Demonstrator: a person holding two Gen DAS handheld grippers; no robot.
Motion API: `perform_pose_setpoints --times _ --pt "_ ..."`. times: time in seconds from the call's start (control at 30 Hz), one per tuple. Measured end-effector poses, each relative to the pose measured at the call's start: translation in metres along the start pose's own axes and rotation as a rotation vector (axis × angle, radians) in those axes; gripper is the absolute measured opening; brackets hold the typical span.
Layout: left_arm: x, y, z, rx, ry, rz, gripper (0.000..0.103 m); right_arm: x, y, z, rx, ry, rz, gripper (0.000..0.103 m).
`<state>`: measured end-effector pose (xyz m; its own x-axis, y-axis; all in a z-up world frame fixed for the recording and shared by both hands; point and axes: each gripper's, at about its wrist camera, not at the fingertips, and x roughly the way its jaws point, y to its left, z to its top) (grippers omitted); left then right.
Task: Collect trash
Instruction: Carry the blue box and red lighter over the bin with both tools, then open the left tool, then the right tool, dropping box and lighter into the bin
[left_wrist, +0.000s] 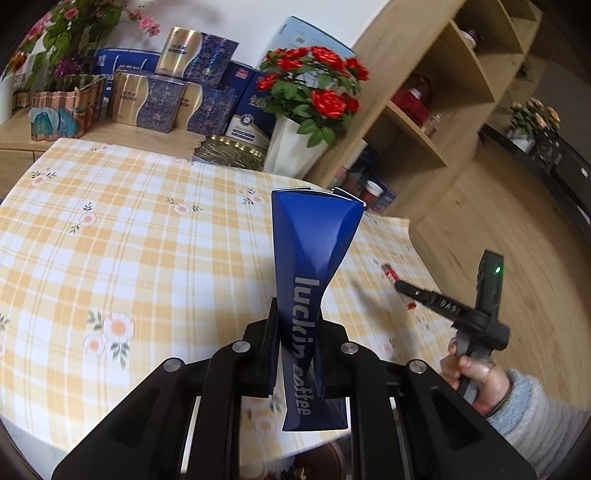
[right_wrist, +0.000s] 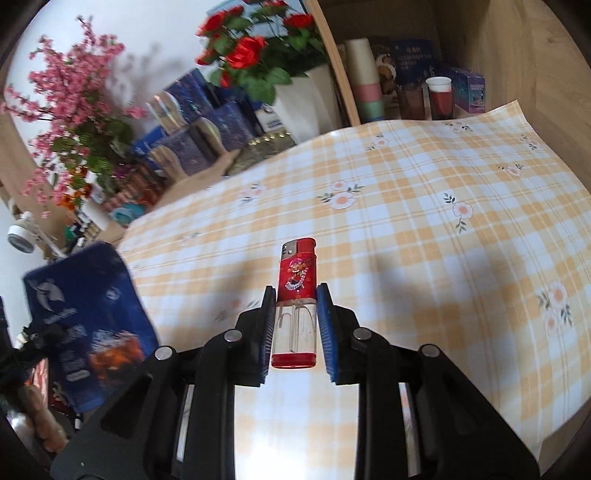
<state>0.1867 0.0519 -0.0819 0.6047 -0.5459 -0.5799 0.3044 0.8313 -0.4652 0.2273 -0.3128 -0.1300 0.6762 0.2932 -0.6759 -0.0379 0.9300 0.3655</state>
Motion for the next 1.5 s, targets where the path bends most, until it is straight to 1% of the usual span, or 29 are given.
perform_pose_setpoints --times 0.2,0.33,0.5,0.67,0.73,0.87,1.03,1.23,1.33,1.4,1.43,1.47,1.5 --pt "-0.026 -0.019 -0.041 0.066 0.04 -0.012 0.015 -0.05 0.02 -0.031 -0.032 -0.034 0.045 0.025" --pt "-0.03 -0.029 -0.074 0.104 0.101 -0.015 0.015 -0.072 0.028 -0.052 -0.048 -0.045 0.067 0.025" --pt "-0.019 -0.045 -0.122 0.182 0.21 -0.007 0.015 -0.095 0.031 -0.079 -0.05 -0.063 0.08 0.025" --pt "0.001 -0.05 -0.167 0.216 0.306 0.018 0.015 -0.106 0.029 -0.105 -0.045 -0.051 0.093 0.025" --pt "0.013 -0.05 -0.184 0.232 0.358 0.026 0.015 -0.109 0.029 -0.112 -0.049 -0.049 0.094 0.025" --pt "0.029 -0.056 -0.206 0.288 0.426 0.055 0.016 -0.114 0.026 -0.124 -0.039 -0.04 0.103 0.025" --pt "0.041 -0.061 -0.22 0.311 0.488 0.028 0.015 -0.118 0.023 -0.135 -0.03 -0.03 0.109 0.025" --pt "0.061 -0.051 -0.233 0.29 0.581 0.037 0.016 -0.116 0.019 -0.143 -0.014 -0.017 0.107 0.025" --pt "0.07 -0.043 -0.236 0.255 0.595 0.028 0.016 -0.113 0.018 -0.149 -0.01 -0.005 0.106 0.025" --pt "0.071 -0.036 -0.231 0.212 0.565 0.014 0.022 -0.109 0.017 -0.155 -0.007 0.007 0.106 0.025" --pt "0.069 -0.032 -0.227 0.184 0.545 -0.009 0.033 -0.108 0.017 -0.156 -0.006 0.012 0.106 0.025" --pt "0.067 -0.029 -0.223 0.161 0.519 -0.031 0.041 -0.106 0.017 -0.159 -0.006 0.018 0.106 0.025" --pt "0.063 -0.028 -0.219 0.147 0.494 -0.042 0.045 -0.104 0.017 -0.164 -0.009 0.024 0.106 0.025"
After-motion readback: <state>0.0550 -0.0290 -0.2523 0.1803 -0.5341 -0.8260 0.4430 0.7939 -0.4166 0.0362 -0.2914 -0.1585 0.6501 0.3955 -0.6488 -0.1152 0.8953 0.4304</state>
